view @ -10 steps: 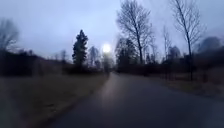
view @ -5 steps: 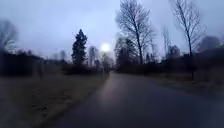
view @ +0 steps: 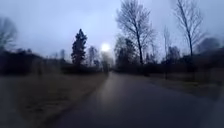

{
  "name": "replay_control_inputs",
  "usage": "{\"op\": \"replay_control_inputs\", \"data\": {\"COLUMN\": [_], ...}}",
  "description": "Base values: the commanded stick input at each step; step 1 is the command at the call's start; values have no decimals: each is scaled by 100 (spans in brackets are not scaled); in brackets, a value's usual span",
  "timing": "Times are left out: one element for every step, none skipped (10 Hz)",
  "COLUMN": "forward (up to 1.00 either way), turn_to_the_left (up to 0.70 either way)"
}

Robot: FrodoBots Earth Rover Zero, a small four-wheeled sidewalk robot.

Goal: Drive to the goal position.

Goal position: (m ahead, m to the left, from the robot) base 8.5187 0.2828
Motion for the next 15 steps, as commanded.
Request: {"op": "replay_control_inputs", "data": {"forward": [45,45,45,45,45,45,45,45,45,45,45,45,45,45,45], "turn_to_the_left": [0,0,0,0,0,0,0,-3,-11,-13,-13,-13,-15,-15,-9]}}
